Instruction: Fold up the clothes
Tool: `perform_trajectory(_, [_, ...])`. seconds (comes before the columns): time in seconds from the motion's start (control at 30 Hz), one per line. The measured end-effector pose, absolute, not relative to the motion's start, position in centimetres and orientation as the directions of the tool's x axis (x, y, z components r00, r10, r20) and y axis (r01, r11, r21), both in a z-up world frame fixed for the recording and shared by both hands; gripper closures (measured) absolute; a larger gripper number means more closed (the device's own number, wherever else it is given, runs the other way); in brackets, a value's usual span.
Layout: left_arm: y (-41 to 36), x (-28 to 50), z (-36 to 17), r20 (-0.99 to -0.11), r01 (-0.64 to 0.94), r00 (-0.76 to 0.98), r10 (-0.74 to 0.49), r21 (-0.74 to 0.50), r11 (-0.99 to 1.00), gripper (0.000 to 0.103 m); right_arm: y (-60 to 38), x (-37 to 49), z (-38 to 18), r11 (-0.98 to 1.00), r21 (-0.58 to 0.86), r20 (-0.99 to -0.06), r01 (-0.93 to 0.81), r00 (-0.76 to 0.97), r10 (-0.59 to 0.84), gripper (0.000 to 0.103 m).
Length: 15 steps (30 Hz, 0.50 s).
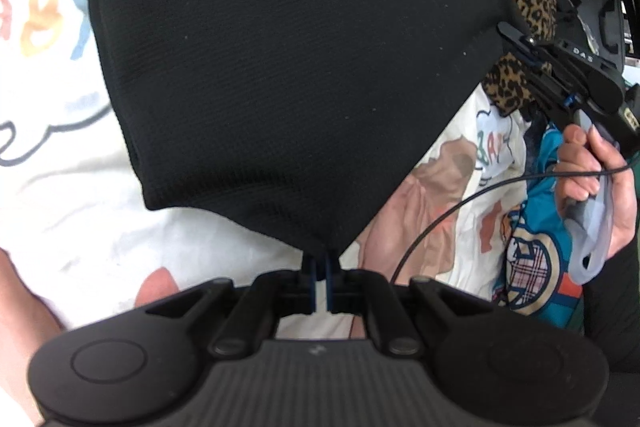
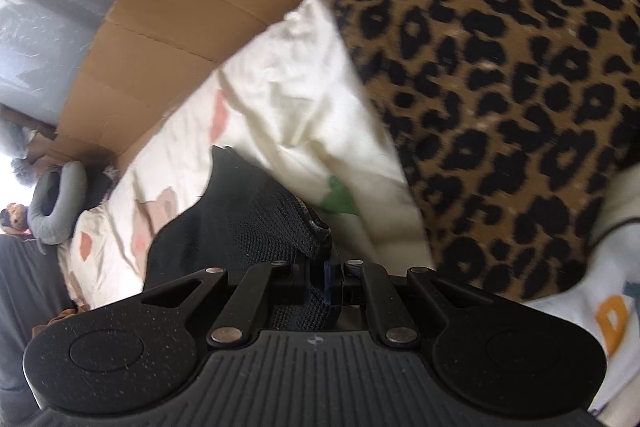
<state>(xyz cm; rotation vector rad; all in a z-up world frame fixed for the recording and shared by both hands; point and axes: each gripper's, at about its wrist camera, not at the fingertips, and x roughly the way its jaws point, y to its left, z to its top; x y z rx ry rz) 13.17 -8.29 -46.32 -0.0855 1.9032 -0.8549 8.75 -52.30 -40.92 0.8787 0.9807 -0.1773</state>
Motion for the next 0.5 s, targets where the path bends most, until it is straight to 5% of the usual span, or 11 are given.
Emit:
perform_trajectory(0.2, [-7.2, 13.5, -46.9, -0.767, 0.324, -0.513, -0.386, -0.589, 0.74, 0.098, -52.6, 8.4, -42.1, 0.642, 0.554, -0.799, 0.53, 0.555, 0.232, 0.098])
perform_trajectory(0.4, [-6.7, 13.5, -46.0, -0.804, 0.395, -0.506, -0.313, -0.538, 0.745, 0.097, -53.0, 7.2, -42.0, 0.639, 0.542, -0.805, 0.546, 0.556, 0.208, 0.081])
perform_trajectory(0.5, [-7.3, 14.3, -44.5, -0.812, 0.427, -0.471, -0.346, -0.553, 0.716, 0.089, -53.0, 6.3, -41.8, 0.629, 0.559, -0.797, 0.54, 0.561, 0.226, 0.075])
